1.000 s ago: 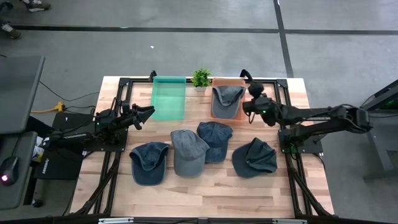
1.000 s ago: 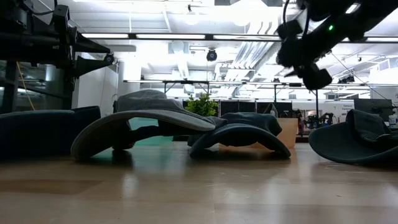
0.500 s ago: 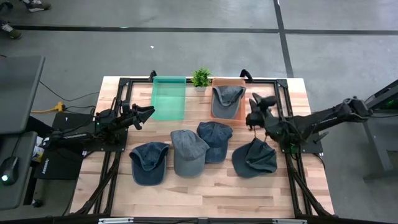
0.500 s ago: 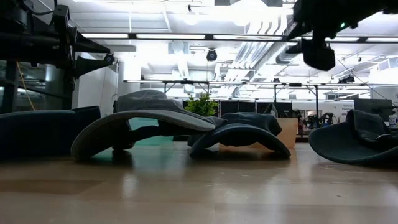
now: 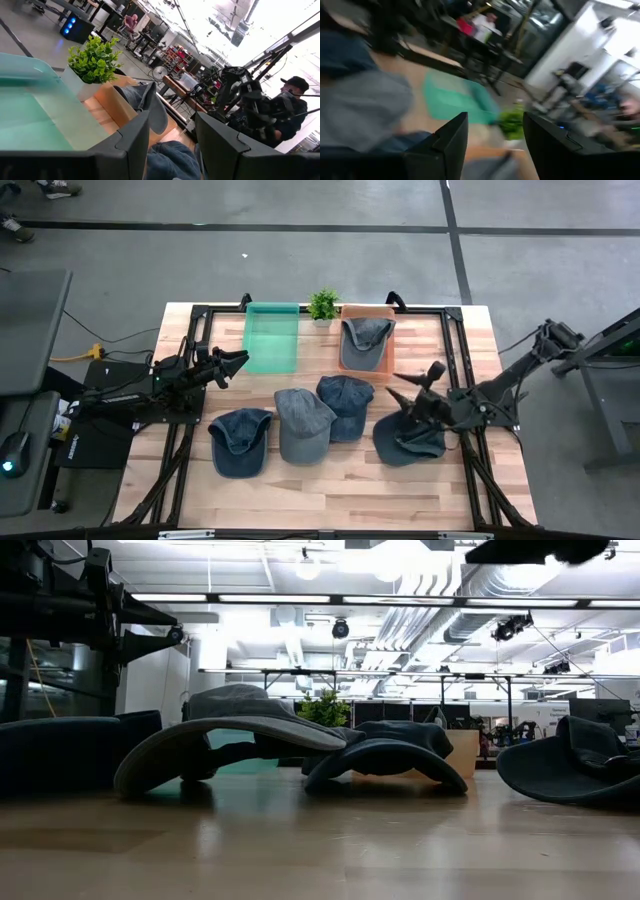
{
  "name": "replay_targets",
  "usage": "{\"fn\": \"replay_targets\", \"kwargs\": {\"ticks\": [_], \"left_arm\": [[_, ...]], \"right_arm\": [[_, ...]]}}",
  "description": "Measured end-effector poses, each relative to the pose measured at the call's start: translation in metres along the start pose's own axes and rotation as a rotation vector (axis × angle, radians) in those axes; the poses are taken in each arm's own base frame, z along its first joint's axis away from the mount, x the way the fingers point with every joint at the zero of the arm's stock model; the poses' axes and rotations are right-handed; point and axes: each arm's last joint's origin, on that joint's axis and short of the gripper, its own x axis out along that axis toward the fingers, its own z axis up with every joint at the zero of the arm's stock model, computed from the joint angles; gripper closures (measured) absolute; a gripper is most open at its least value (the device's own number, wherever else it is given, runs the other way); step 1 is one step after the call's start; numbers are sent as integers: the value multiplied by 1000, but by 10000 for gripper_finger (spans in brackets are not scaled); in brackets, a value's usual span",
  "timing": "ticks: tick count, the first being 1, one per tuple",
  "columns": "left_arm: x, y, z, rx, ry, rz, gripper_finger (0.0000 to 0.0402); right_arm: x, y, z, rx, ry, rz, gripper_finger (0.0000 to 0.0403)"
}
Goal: Pick & Place hat
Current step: Put the light gray cap into the orange bin
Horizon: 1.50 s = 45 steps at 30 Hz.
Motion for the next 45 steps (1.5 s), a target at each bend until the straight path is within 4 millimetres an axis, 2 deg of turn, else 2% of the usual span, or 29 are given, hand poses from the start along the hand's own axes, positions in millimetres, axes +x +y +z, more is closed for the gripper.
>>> {"fn": "replay_targets", "kwargs": {"ticks": [6,14,34,38,41,45], "left_arm": [[0,0,0,0,0,-1,243],[0,0,0,0,0,-1,243],[0,-1,0,-29,7,-13,243],[0,-4,6,12,-47,-18,243],[-1,-11,10,156,28,-106,243],[-3,-29,25,206,80,-284,243]], "right_arm": [[-6,6,2,180,-43,141,218],[-7,10,2,202,-58,252,218],[-7,11,-1,253,-29,255,218],[-7,10,-1,260,-24,236,218],[-7,10,-1,253,-25,234,218],[-5,9,-2,248,-22,223,218]]}}
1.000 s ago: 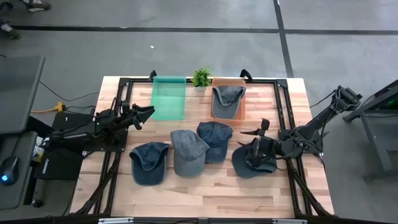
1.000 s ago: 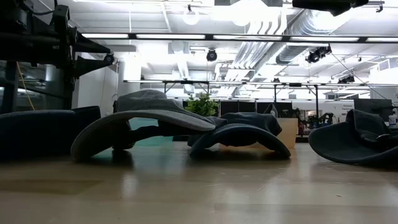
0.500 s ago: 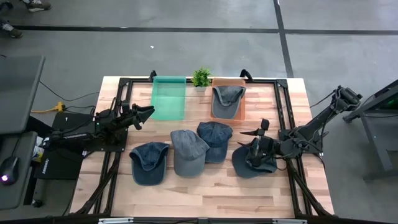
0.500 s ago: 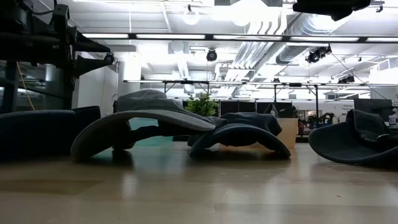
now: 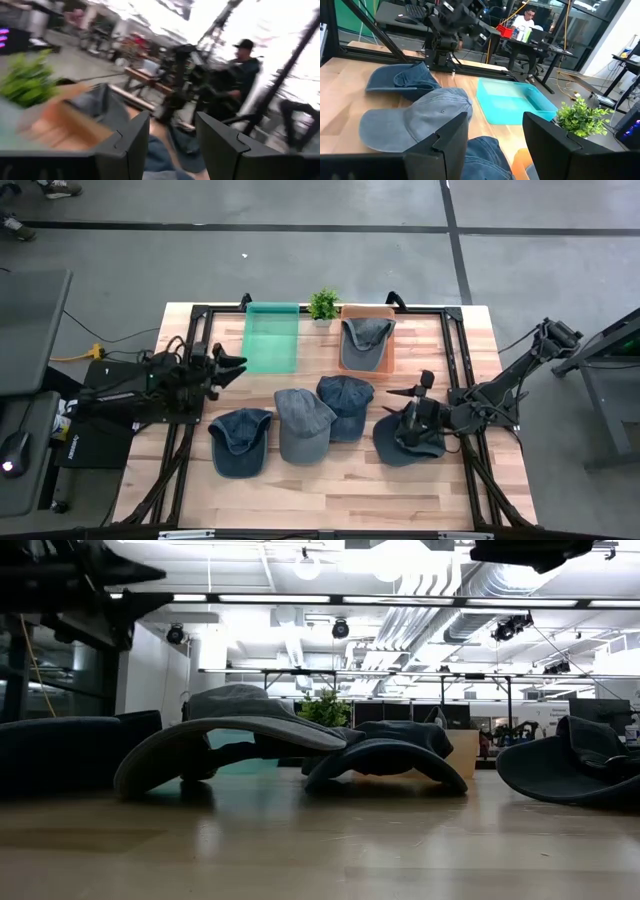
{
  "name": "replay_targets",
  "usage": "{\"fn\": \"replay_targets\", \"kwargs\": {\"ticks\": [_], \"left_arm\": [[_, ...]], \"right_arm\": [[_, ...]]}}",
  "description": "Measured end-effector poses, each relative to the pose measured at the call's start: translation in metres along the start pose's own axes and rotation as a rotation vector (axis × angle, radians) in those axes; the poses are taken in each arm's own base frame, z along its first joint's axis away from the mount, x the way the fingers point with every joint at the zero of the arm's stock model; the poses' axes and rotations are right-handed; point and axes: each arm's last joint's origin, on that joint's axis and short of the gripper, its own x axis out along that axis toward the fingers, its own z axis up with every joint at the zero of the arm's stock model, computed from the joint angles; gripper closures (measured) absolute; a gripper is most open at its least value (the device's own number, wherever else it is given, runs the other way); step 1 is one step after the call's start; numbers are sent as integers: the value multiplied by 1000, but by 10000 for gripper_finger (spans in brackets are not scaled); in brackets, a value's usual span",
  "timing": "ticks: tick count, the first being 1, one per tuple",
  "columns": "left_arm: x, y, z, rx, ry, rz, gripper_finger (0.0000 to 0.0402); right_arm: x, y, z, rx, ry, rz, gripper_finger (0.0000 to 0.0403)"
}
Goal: Pick & Place hat
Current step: Put the light gray cap into the orange bin
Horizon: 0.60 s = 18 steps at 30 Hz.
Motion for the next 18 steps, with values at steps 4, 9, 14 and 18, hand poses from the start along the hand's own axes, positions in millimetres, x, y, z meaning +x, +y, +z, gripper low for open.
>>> {"fn": "replay_targets", "kwargs": {"ticks": [4,9,14,18], "left_arm": [[7,-5,7,38,101,-23,243],[23,-12,10,52,263,-19,243],[50,-32,12,107,410,-93,243],[70,-56,11,149,495,-117,243]], "right_arm": [[2,-2,0,0,4,-11,218],[4,-3,-1,-5,8,-17,218],[4,-4,-1,-39,14,-51,218],[4,-5,-2,-20,23,-93,218]]}}
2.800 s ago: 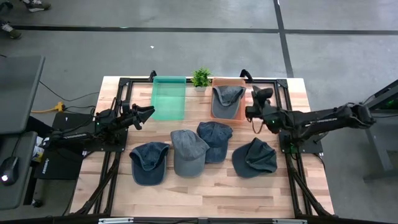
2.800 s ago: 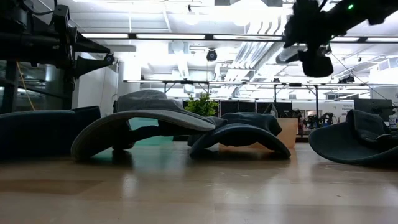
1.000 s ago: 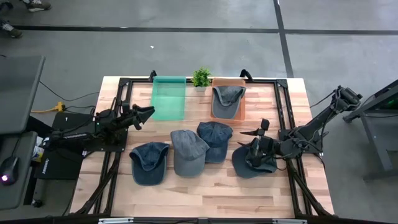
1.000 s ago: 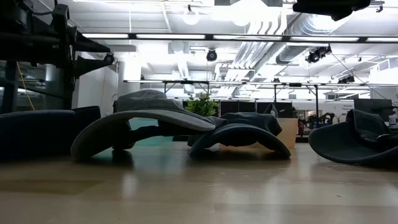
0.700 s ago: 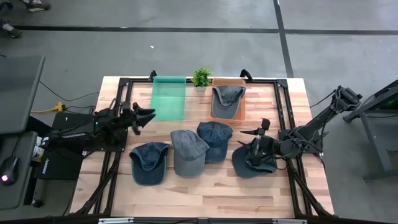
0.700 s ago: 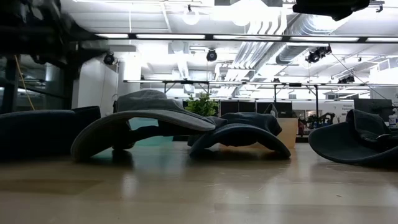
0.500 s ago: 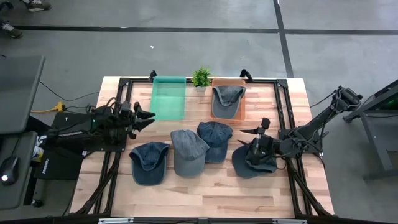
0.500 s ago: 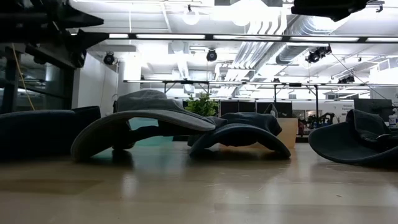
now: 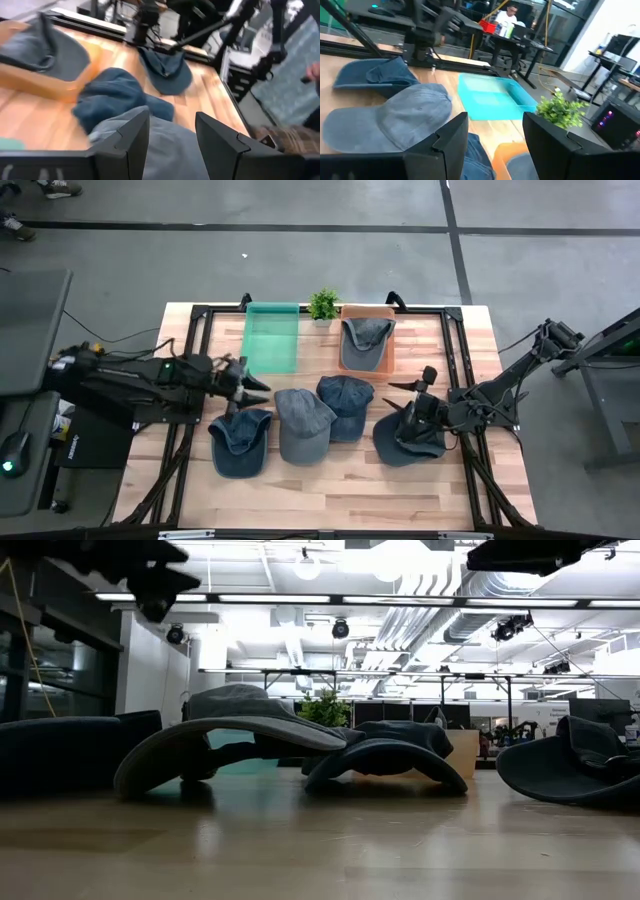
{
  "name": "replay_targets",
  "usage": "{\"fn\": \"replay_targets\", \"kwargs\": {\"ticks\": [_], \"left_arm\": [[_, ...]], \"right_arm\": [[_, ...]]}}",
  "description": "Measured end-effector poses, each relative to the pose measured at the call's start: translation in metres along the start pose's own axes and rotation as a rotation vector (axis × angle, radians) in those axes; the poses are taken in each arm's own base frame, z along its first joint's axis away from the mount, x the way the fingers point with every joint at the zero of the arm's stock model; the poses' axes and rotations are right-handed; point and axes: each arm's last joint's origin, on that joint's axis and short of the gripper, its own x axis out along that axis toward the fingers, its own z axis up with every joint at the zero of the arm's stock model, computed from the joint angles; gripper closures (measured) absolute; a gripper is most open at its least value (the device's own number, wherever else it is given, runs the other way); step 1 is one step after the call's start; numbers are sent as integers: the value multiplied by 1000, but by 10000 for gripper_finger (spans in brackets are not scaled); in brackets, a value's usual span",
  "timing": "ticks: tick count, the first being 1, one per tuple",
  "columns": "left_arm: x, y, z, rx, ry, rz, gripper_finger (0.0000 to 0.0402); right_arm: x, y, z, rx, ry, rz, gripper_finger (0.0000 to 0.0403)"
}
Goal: Pick & Place hat
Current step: Put the light gray cap into the orange bin
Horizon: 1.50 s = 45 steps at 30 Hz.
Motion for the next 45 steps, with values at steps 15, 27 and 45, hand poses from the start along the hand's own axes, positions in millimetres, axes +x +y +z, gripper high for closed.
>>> {"fn": "replay_targets", "kwargs": {"ticks": [15,27,45], "left_arm": [[58,-105,-7,269,204,281,243],[109,-158,-29,463,336,356,243],[165,-193,-61,561,519,395,243]], "right_arm": [[0,1,-8,23,51,27,218],[0,3,-8,-1,50,81,218],[-1,3,-8,-6,52,96,218]]}}
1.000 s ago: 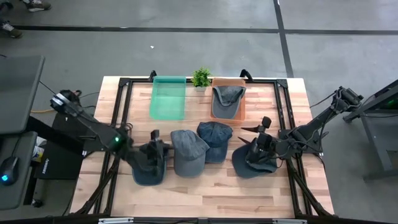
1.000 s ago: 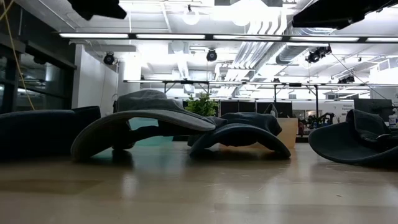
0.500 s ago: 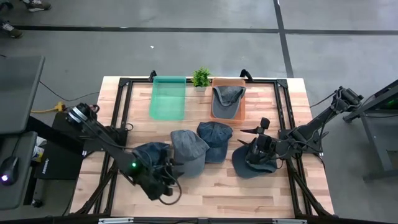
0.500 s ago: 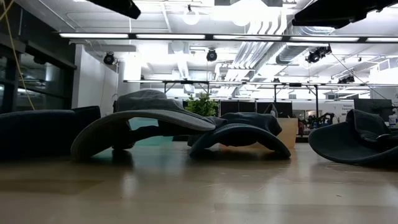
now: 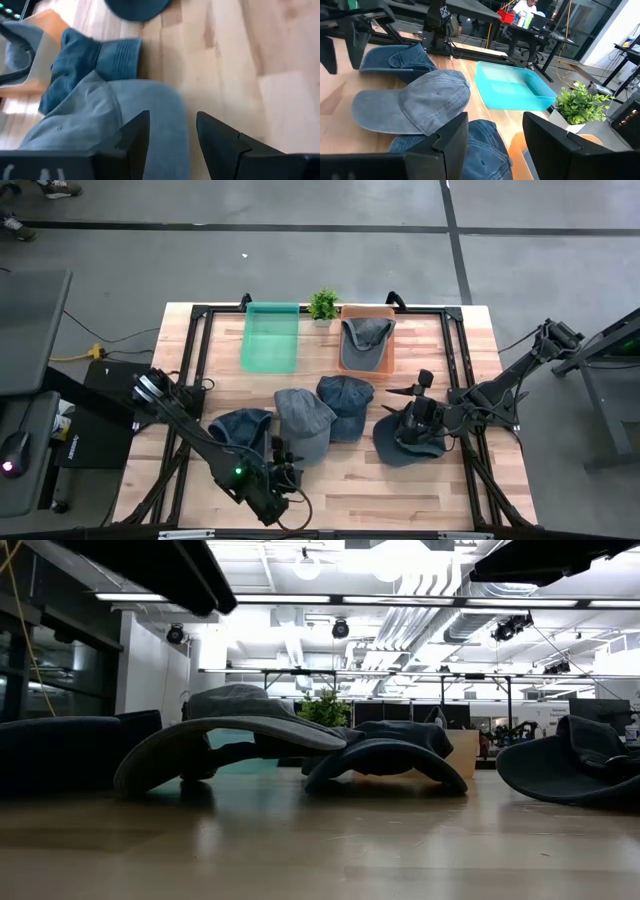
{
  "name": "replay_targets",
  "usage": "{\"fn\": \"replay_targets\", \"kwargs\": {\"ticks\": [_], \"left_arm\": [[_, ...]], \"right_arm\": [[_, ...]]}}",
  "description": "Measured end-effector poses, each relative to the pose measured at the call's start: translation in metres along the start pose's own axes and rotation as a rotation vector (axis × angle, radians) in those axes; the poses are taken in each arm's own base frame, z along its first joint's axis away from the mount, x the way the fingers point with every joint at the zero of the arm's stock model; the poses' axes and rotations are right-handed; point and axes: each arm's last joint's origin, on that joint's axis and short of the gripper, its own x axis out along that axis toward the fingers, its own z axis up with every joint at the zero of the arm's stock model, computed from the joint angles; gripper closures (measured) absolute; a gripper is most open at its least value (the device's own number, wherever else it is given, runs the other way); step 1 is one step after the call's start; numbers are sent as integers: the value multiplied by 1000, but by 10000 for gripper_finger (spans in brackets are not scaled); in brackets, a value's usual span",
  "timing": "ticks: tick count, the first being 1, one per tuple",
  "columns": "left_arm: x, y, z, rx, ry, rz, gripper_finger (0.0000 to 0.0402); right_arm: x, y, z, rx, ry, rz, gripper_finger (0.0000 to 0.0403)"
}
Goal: Pick & Place hat
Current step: Put the light gray cap into the orange bin
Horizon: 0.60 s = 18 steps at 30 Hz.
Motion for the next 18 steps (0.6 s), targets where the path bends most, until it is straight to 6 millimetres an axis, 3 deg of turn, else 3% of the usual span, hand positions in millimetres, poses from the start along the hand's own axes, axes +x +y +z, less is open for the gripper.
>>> {"fn": "replay_targets", "kwargs": {"ticks": [18], "left_arm": [[27,-39,-22,135,62,99,243]], "right_arm": [[0,0,-1,14,9,4,218]]}}
